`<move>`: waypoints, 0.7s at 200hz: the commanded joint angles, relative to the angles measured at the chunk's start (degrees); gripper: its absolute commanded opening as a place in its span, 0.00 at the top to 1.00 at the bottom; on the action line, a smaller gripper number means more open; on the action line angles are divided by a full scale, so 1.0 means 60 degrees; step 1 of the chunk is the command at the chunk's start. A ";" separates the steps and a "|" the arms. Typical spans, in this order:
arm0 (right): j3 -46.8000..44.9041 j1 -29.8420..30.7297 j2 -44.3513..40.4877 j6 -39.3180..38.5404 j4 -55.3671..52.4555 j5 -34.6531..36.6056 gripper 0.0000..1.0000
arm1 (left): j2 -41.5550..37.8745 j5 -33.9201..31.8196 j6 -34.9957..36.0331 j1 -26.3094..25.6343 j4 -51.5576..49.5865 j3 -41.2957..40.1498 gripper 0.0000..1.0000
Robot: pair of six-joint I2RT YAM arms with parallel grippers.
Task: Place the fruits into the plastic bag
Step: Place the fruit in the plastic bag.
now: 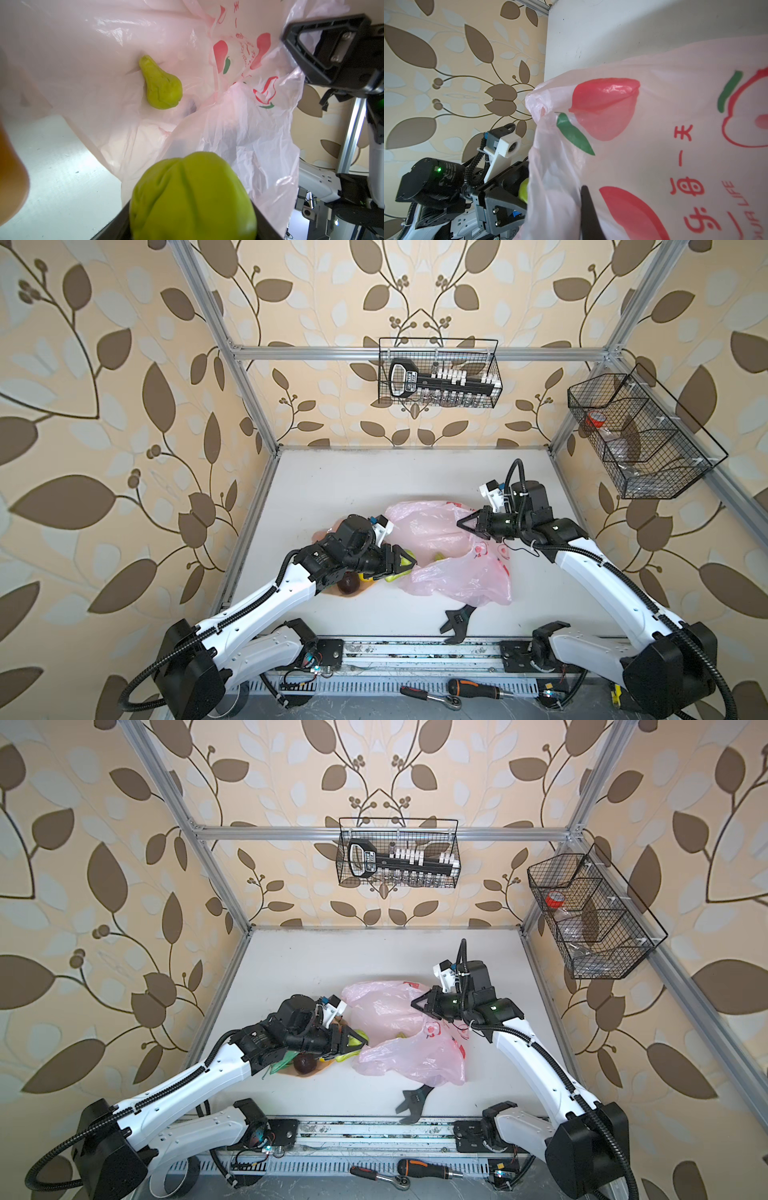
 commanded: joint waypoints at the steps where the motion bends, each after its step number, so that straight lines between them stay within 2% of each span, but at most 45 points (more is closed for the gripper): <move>1: 0.0319 -0.0041 0.0086 -0.0123 -0.0115 0.0140 1.00 | 0.0114 -0.0190 0.0093 -0.0485 0.0557 0.0098 0.77; 56: 0.0306 -0.0039 0.0168 -0.0073 -0.0100 0.0111 1.00 | 0.1261 -0.0635 0.0842 -0.1657 0.0345 0.0419 0.80; 93: 0.0283 -0.0036 0.0147 0.0052 -0.0015 0.0112 1.00 | 0.1965 -0.0856 0.0836 -0.1685 0.0519 0.0746 0.82; 140: 0.0192 -0.0025 0.0137 0.0083 0.0002 0.0127 1.00 | 0.3562 -0.1033 0.1020 -0.1698 0.0211 0.2030 0.83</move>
